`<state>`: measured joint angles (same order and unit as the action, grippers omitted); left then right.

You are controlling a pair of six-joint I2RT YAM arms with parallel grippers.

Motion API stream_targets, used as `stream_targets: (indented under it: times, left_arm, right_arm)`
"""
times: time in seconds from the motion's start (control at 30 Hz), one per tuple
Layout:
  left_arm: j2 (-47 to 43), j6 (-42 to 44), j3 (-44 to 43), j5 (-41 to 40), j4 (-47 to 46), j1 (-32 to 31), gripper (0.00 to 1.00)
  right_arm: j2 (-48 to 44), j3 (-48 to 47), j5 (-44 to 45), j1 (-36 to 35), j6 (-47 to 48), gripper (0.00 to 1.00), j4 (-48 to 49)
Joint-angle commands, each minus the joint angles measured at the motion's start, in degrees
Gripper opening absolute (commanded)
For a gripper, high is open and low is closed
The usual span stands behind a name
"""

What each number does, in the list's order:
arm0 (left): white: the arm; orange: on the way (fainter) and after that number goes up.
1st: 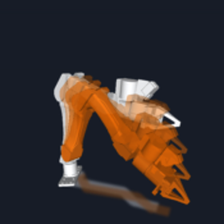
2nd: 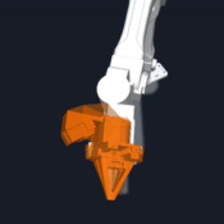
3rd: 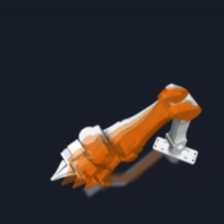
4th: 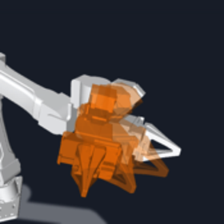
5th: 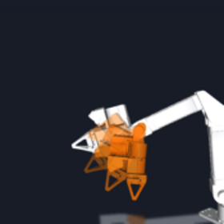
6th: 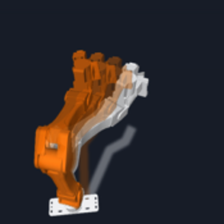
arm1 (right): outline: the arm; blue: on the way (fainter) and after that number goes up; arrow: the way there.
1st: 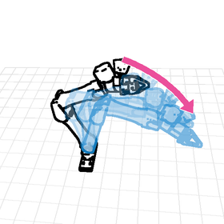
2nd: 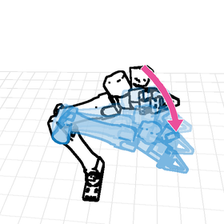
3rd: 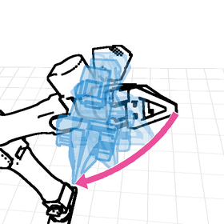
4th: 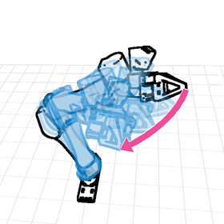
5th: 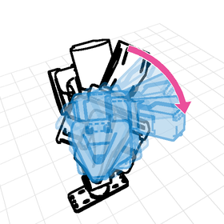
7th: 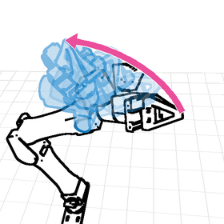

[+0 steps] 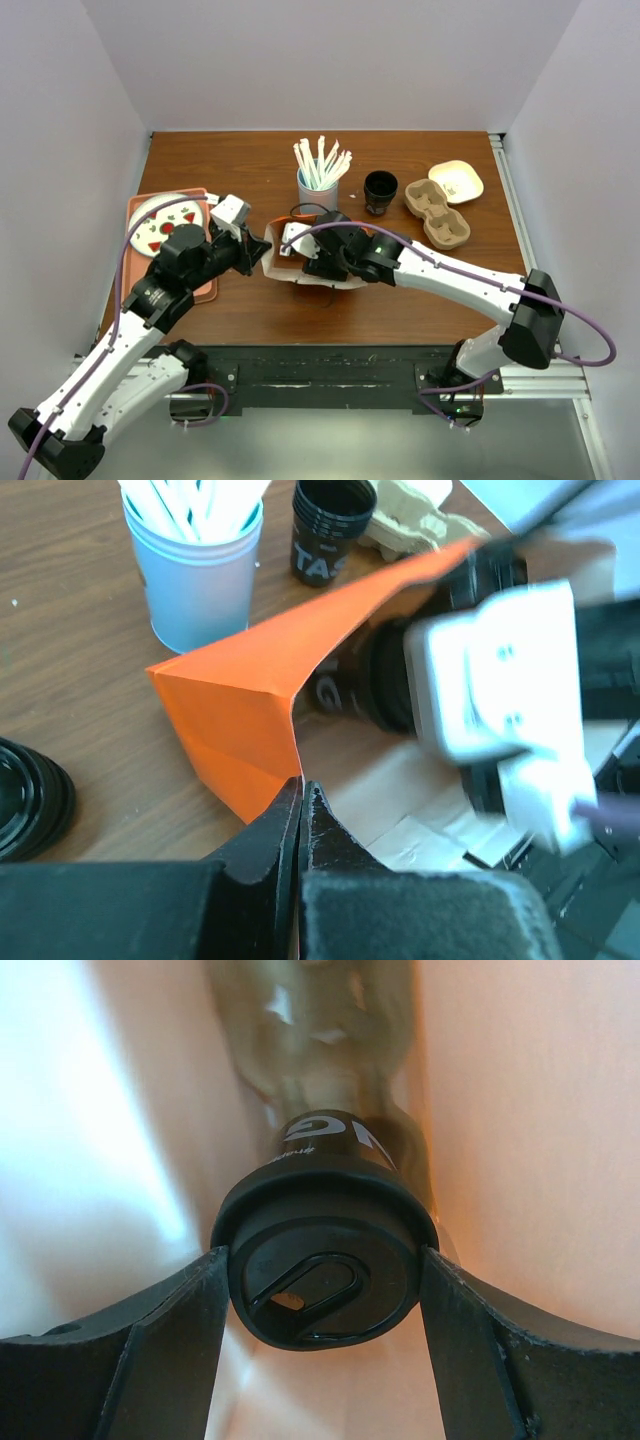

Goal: Pack the takeout coffee

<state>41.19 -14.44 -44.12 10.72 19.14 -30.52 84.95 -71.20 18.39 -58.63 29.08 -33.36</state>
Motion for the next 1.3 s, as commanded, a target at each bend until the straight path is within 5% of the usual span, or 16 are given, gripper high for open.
stream_targets:
  times: [0.0, 0.57, 1.27]
  left_arm:
    - [-2.9, -0.1, 1.3, 2.1, 0.6, -0.2, 0.00]
    - [-2.4, 2.0, 1.8, 2.8, -0.1, -0.2, 0.00]
    - [-1.7, 2.8, -0.1, 1.4, 0.7, -0.2, 0.00]
  right_arm:
    - [-2.6, 0.5, -2.7, 1.5, 0.1, 0.45, 0.4]
    - [-3.5, 5.9, -3.8, 2.2, 3.6, 0.43, 5.8]
    - [-2.7, 4.8, 6.4, 2.3, 7.5, 0.42, 4.0]
